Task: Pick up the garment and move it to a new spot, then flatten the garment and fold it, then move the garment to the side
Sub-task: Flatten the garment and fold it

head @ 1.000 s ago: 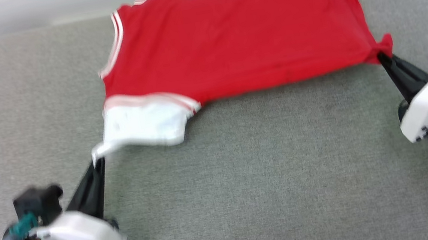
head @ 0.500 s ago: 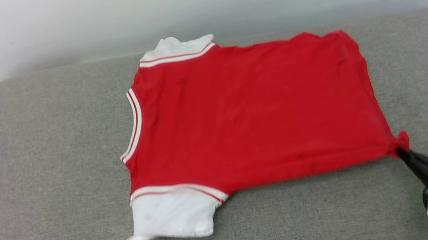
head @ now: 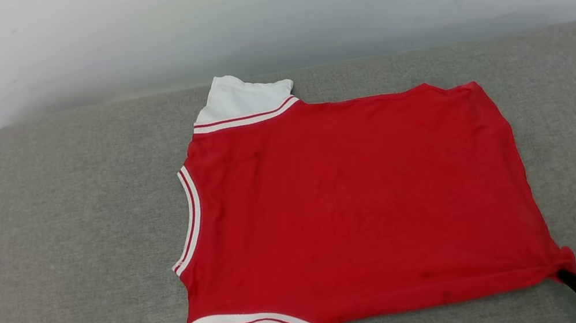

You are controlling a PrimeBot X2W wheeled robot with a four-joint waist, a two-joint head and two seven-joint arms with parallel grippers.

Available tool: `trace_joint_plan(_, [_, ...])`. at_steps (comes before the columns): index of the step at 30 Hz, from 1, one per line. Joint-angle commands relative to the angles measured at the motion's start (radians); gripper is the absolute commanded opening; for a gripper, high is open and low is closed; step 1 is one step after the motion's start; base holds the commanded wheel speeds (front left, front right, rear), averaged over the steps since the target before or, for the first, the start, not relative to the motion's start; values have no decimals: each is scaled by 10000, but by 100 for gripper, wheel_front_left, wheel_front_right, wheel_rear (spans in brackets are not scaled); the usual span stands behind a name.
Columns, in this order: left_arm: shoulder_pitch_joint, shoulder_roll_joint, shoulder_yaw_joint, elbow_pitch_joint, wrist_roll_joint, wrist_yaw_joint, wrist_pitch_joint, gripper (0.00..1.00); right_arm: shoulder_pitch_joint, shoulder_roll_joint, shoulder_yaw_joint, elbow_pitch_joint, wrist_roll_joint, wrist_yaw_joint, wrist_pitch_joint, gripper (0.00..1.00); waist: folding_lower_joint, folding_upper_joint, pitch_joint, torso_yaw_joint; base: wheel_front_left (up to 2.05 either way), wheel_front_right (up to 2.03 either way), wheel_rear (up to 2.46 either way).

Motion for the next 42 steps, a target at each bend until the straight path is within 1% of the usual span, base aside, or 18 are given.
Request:
trace_joint_plan(1, [32, -4, 100, -36, -42, 13, -126, 0, 172, 1, -143, -144, 56, -7, 65, 0, 1, 0, 38, -21, 0, 0, 0])
trace_joint_plan(5, [-339, -107, 327, -37, 124, -78, -491, 0, 385, 167, -478, -545, -90, -7, 308, 0, 1, 0, 137, -63, 0, 0, 0])
trace_joint_plan(9, [-733, -256, 549, -64, 335, -168, -938, 0, 224, 427, -829, -953, 161, -7, 512, 0, 1, 0, 273, -158, 0, 0, 0])
trace_joint_plan(11, [-1159, -317, 797, -119, 518, -120, -1196, 0, 52, 538, -1069, -1267, 310, -7, 720, 0, 1, 0, 449, -225, 0, 0, 0])
trace_joint_plan(16, [-2185, -309, 1167, -176, 778, -162, -1205, 0, -387, 624, -1395, -1627, 128, -6, 1101, 0, 1, 0, 963, -312, 0, 0, 0])
trace_joint_plan(18, [-2671, -405, 1267, -104, 781, -185, -1114, 0, -683, 685, -1454, -1663, -73, -7, 1256, 0, 1, 0, 1221, -370, 0, 0, 0])
trace_joint_plan(24, [-4067, -488, 1348, 579, 1044, -322, -669, 0, -1745, 982, -1414, -1455, -830, -7, 1892, 0, 1, 0, 1899, -572, 0, 0, 0])
trace_joint_plan(31, [-5330, -753, 1056, 1786, 1328, -603, -135, 0, -3027, 1281, -1210, -785, -1754, -7, 2608, 0, 1, 0, 2399, -743, 0, 0, 0])
trace_joint_plan(37, [-6090, -1113, 917, 2813, 1480, -783, -158, 0, -3867, 1445, -1025, -164, -2085, -7, 2775, 0, 1, 0, 2693, -744, 0, 0, 0])
trace_joint_plan(42, [-6478, -1397, 764, 3571, 1558, -928, -172, 0, -4358, 1468, -712, 433, -2387, -6, 2709, 0, 1, 0, 2792, -698, 0, 0, 0])
